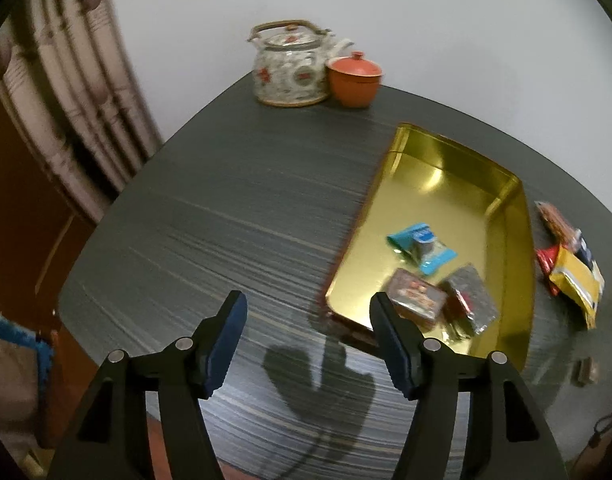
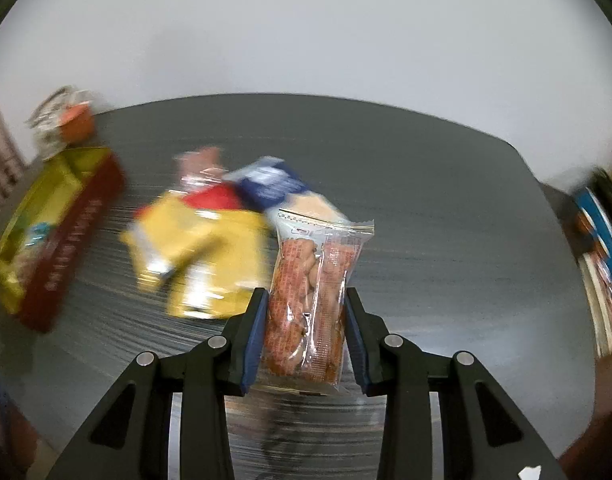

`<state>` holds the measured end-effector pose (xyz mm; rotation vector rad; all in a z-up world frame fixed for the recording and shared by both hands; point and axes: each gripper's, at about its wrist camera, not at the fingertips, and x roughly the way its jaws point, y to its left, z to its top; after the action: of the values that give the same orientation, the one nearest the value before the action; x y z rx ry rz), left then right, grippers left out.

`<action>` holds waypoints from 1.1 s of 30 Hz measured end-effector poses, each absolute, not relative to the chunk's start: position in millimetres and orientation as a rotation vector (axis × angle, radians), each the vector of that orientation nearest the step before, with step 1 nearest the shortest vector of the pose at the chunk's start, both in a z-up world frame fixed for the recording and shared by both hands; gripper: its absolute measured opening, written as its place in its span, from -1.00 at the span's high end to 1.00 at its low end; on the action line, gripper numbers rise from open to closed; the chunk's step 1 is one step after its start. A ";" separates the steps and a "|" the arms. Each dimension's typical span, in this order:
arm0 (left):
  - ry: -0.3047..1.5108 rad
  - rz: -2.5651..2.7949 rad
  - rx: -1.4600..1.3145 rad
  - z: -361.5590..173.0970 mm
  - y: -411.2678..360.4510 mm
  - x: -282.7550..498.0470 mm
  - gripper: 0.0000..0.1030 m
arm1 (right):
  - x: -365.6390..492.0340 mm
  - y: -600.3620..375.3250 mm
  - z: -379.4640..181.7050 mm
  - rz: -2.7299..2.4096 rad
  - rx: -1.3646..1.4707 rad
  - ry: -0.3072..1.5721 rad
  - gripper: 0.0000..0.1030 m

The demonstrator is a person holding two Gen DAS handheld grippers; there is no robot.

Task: Organize snacks
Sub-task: 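Carry the clear meat-stick bag into the gold tray and open the right tool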

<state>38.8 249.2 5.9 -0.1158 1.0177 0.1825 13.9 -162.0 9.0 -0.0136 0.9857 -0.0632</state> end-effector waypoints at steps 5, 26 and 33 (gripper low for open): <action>1.023 0.213 -0.157 3.8 261.7 37.7 -0.26 | 23.6 -90.8 22.4 0.103 -0.076 0.959 0.34; 1.030 0.279 -0.166 1.6 277.1 37.1 -0.27 | 54.0 88.4 -3.0 0.439 -0.264 0.991 0.34; 1.035 0.276 -0.167 1.4 276.5 37.7 -0.27 | 60.3 98.2 -12.0 0.433 -0.295 1.004 0.34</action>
<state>37.7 276.5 1.4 -0.1674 1.0345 0.2760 60.3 98.2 -12.0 -0.2949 1.0043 0.4326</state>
